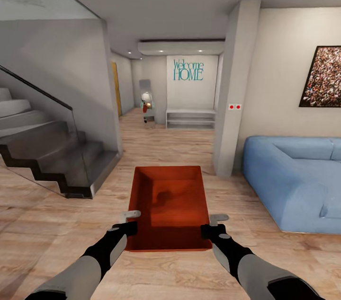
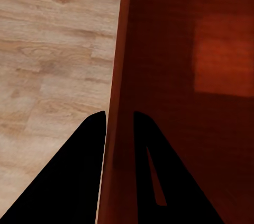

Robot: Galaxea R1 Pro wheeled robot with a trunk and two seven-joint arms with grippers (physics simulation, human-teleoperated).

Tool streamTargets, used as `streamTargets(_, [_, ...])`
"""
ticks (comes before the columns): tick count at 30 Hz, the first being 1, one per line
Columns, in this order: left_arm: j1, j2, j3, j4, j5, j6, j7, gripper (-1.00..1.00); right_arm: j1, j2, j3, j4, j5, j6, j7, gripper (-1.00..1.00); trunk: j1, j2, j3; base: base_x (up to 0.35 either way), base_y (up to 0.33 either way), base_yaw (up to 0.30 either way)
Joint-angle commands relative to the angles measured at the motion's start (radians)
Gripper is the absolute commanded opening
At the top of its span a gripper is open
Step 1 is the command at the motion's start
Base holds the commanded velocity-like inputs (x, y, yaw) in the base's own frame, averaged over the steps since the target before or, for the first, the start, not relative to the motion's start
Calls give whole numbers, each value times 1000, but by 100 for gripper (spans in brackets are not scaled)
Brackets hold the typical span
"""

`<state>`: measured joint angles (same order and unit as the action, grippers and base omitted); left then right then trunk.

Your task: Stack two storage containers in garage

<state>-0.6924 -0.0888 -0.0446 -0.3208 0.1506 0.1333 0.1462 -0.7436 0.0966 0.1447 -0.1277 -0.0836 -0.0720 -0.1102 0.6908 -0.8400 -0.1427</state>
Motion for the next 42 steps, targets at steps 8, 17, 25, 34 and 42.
streamTargets(8, [-1, 12, 18, -39, -10, -1, 12, -100, 0, 3, 5, 3, -21, 2, -2, -100, 1, -1, -2, 322, 0, 2])
streamTargets(17, [-1, 11, 18, -39, -10, -1, 12, -100, 0, 0, 4, 3, -22, 5, -3, -100, 1, -1, -2, 322, 0, 210])
streamTargets(25, [-1, 11, 18, -38, -11, -1, 12, -100, 0, 0, 4, 3, -22, 3, -5, -100, 1, -1, -2, 322, 0, 172])
streamTargets(34, [-1, 11, 18, -38, -10, -1, 12, -100, 0, 0, 4, 3, -22, -1, -6, -100, 1, -1, -2, 322, 0, 6])
streamTargets(42, [-1, 12, 18, -37, -10, -1, 12, -100, 0, 0, 4, 3, -22, -1, -6, -100, 1, -1, -2, 322, 0, 0])
